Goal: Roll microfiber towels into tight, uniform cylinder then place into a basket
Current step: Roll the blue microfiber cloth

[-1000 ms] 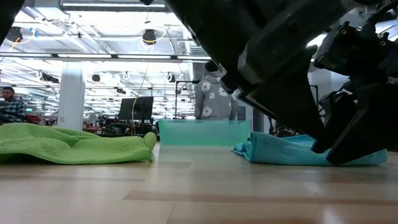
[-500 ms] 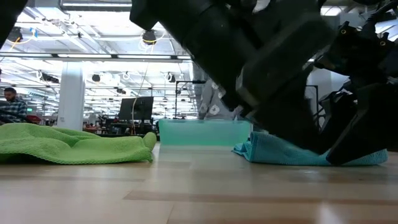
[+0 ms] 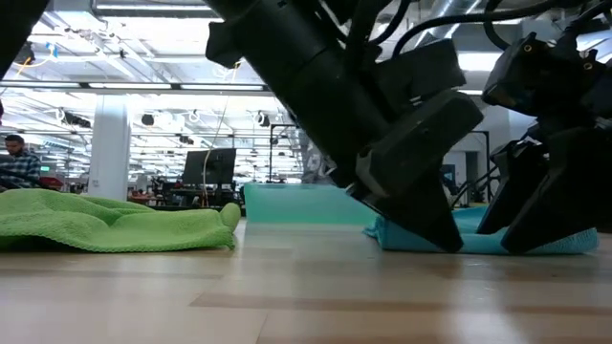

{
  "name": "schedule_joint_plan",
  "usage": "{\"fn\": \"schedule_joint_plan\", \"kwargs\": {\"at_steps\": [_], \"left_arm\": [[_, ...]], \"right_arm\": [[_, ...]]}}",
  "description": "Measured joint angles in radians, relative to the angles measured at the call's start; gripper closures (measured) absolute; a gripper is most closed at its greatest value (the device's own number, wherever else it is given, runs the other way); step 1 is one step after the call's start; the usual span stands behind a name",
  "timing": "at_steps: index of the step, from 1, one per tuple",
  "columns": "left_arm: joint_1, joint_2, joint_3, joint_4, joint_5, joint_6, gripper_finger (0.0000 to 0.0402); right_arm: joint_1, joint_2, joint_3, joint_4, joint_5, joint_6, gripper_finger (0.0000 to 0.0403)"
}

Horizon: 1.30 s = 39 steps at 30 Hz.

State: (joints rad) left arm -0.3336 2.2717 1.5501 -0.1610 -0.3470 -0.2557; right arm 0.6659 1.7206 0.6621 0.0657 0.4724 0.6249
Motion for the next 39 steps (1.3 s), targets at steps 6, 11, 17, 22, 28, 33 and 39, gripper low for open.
{"fn": "schedule_joint_plan", "kwargs": {"at_steps": [6, 11, 17, 22, 28, 33, 39], "left_arm": [[0.018, -0.005, -0.041, 0.018, 0.022, -0.051, 0.0278], [0.023, -0.006, -0.042, 0.004, 0.109, -0.079, 0.0278], [0.019, -0.003, -0.042, -0.005, 0.172, -0.109, 0.0278], [0.019, -0.003, -0.042, -0.024, 0.176, -0.146, 0.0278], [0.018, -0.003, -0.042, -0.026, 0.177, -0.148, 0.0278], [0.018, -0.003, -0.042, -0.026, 0.177, -0.149, 0.0278], [0.018, -0.003, -0.042, -0.025, 0.177, -0.151, 0.0278]], "right_arm": [[0.001, 0.0, 0.0, 0.006, -0.002, 0.005, 0.0164], [0.006, 0.0, 0.0, 0.02, -0.004, 0.006, 0.0164], [0.023, -0.014, 0.0, -0.005, -0.004, 0.01, 0.0164], [0.041, -0.06, 0.0, -0.086, -0.005, 0.059, 0.0164], [0.087, -0.123, 0.0, -0.263, -0.004, 0.206, 0.0164], [0.129, -0.121, 0.0, -0.309, 0.0, 0.269, 0.0164], [0.152, -0.116, 0.0, -0.309, 0.003, 0.266, 0.0164]]}}
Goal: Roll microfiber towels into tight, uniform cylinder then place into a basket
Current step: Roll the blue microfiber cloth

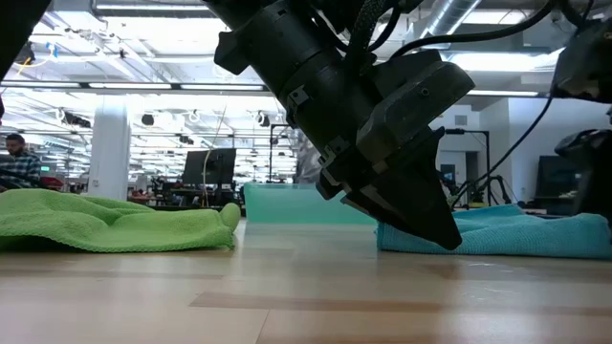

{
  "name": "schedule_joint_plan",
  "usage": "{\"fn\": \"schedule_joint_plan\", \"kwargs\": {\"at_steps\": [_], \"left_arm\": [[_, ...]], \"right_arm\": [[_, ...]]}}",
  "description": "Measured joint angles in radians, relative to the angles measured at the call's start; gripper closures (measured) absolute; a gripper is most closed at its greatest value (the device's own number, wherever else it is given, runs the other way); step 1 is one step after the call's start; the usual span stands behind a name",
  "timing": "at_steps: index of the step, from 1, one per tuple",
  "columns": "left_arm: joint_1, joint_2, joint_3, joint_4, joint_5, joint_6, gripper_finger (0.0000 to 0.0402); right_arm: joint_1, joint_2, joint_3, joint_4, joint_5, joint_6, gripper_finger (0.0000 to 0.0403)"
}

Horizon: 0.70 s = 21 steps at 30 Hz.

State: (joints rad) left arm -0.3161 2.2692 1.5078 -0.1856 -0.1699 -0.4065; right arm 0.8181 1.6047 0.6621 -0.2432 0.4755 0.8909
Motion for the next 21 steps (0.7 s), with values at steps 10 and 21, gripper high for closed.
{"fn": "schedule_joint_plan", "kwargs": {"at_steps": [10, 21], "left_arm": [[0.0, 0.0, 0.0, 0.0, 0.001, -0.002, 0.0278], [0.0, 0.0, 0.0, 0.0, 0.001, -0.002, 0.0278]], "right_arm": [[0.065, -0.234, 0.0, -0.096, 0.03, -0.001, 0.0164], [0.33, -0.235, 0.0, 0.016, 0.478, -0.213, 0.0164]]}}
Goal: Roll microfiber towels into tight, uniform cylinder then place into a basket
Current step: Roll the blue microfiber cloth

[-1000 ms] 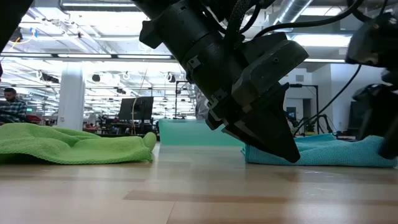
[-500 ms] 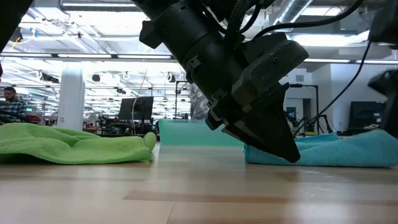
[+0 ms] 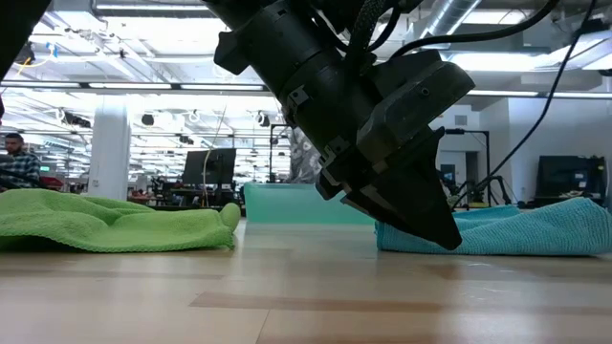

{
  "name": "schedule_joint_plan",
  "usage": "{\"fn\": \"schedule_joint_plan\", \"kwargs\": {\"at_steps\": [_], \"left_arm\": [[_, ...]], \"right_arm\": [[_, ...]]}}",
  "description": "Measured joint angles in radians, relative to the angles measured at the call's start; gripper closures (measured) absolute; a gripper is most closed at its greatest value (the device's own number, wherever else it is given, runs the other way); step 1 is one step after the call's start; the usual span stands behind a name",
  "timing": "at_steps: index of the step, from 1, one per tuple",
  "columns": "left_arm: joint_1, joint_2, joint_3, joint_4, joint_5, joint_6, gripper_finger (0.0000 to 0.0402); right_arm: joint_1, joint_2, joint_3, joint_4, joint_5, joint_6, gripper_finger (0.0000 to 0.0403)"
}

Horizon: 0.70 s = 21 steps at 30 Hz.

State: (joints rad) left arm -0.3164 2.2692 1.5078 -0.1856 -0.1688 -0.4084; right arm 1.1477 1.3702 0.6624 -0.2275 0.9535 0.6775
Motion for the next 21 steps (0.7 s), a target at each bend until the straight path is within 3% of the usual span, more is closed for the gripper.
{"fn": "schedule_joint_plan", "kwargs": {"at_steps": [5, 12, 21], "left_arm": [[0.0, 0.0, 0.0, 0.0, 0.0, 0.0, 0.0278], [0.0, 0.0, 0.0, 0.0, 0.0, 0.0, 0.0278], [0.0, 0.0, 0.0, 0.0, 0.0, 0.0, 0.0278]], "right_arm": [[-0.022, 0.115, 0.0, 0.033, 0.023, -0.08, 0.0164], [-0.132, 0.255, 0.007, 0.037, -0.127, -0.084, 0.0164], [-0.211, 0.324, 0.151, 0.03, -0.255, -0.179, 0.0164]]}}
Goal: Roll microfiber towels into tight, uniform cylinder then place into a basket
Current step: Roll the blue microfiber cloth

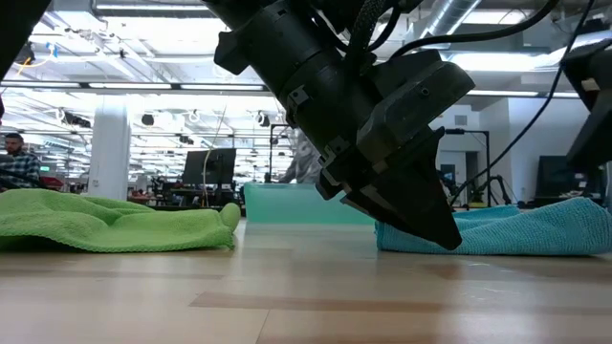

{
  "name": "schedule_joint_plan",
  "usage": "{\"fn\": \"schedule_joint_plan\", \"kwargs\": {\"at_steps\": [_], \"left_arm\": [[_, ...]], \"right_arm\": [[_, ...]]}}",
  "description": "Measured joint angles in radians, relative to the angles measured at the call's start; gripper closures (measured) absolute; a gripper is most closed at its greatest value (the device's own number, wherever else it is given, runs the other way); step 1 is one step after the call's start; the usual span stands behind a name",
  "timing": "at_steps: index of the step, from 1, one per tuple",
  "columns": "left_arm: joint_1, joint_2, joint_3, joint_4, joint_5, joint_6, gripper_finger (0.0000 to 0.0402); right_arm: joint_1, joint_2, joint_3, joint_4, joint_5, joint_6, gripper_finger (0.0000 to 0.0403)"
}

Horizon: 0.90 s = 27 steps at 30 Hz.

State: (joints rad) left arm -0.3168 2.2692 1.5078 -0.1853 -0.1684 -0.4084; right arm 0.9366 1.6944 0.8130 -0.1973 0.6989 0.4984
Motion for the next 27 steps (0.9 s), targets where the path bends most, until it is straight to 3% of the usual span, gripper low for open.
{"fn": "schedule_joint_plan", "kwargs": {"at_steps": [13, 27], "left_arm": [[0.0, 0.0, -0.001, 0.004, 0.0, 0.0, 0.0278], [0.0, 0.0, -0.001, 0.004, 0.001, 0.0, 0.0278]], "right_arm": [[-0.056, 0.079, 0.001, -0.066, -0.059, 0.084, 0.0164], [-0.097, 0.079, 0.001, -0.157, -0.009, 0.278, 0.0164]]}}
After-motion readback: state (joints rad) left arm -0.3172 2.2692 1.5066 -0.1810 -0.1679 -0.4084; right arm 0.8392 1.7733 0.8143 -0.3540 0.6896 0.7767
